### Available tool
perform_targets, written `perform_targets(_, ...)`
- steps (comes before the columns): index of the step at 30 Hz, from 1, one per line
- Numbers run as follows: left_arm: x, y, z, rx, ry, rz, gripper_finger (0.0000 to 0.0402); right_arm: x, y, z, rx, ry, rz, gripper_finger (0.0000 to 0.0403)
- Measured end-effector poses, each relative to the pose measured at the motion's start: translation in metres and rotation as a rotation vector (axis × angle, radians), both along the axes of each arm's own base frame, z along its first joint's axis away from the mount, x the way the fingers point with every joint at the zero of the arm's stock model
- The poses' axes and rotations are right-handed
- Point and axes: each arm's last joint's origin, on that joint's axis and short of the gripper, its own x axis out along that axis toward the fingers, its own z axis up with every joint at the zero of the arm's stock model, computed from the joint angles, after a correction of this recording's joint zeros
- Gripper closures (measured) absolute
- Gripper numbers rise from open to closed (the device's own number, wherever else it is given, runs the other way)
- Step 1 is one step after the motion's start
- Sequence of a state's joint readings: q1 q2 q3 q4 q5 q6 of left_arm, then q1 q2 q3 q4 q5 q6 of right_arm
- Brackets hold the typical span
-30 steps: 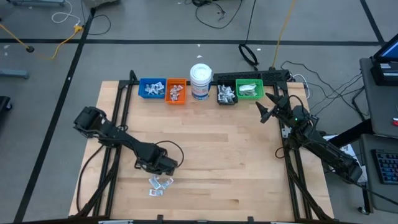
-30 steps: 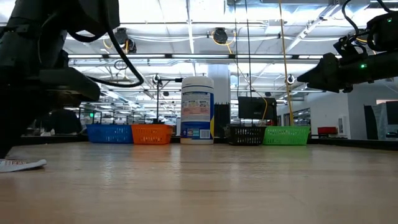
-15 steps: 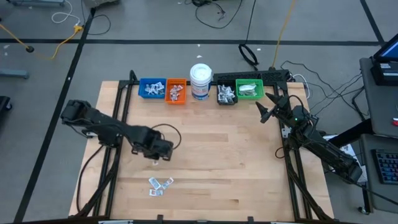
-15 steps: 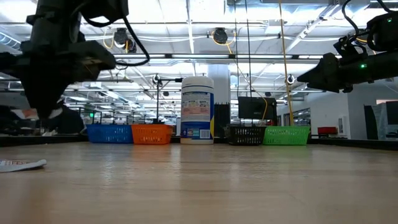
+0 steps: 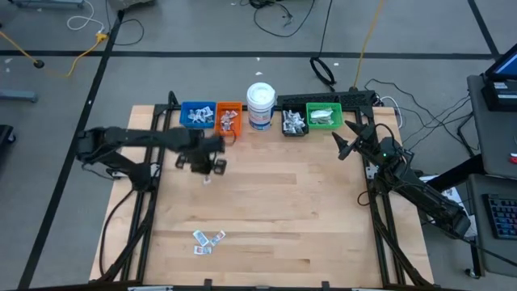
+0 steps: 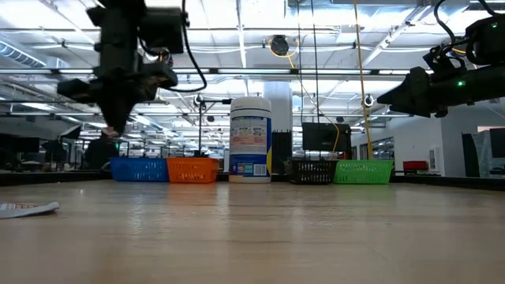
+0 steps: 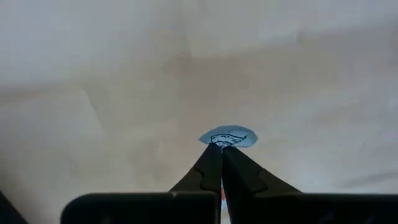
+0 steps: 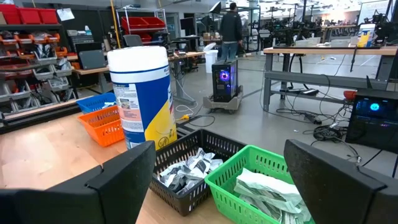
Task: Pick & Place First Aid Supplies
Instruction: Put the ointment pack into the orange bin
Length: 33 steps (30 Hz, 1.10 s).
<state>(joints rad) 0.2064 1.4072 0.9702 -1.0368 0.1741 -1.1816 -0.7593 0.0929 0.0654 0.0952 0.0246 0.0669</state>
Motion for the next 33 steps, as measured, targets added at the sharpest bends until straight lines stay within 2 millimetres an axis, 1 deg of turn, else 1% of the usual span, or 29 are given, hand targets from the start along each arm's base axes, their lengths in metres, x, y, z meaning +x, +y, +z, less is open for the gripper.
perform_targets(5,-0.001,0.053,0.012,0.035,0.004,0.012,0.0400,0.000,0.000,0.000,0.000,0.000,0.000,0.0050)
perform_targets(9,0.001,0.095,0.016,0.046,0.022,0.007,0.0400,0.000,0.000,0.000,0.000,0.000,0.000,0.0050)
perform_targets(13,0.007,0.135,0.016,0.041,0.032,-0.007,0.0401,0.000,0.000,0.000,0.000,0.000,0.000,0.0050)
perform_targets(20,0.023,0.196,0.014,0.045,0.027,-0.037,0.0401,0.000,0.000,0.000,0.000,0.000,0.000,0.0050)
perform_targets(24,0.033,0.224,0.009,0.049,0.023,-0.053,0.0401,0.000,0.000,0.000,0.000,0.000,0.000,0.0050)
perform_targets(28,0.041,0.244,0.000,0.051,0.032,-0.053,0.0401,0.000,0.000,0.000,0.000,0.000,0.000,0.0050)
perform_targets(31,0.043,0.253,-0.004,0.057,0.038,-0.044,0.0398,0.000,0.000,0.000,0.000,0.000,0.000,0.0050)
perform_targets(33,0.045,0.255,-0.006,0.063,0.042,-0.042,0.0387,0.000,0.000,0.000,0.000,0.000,0.000,0.0050)
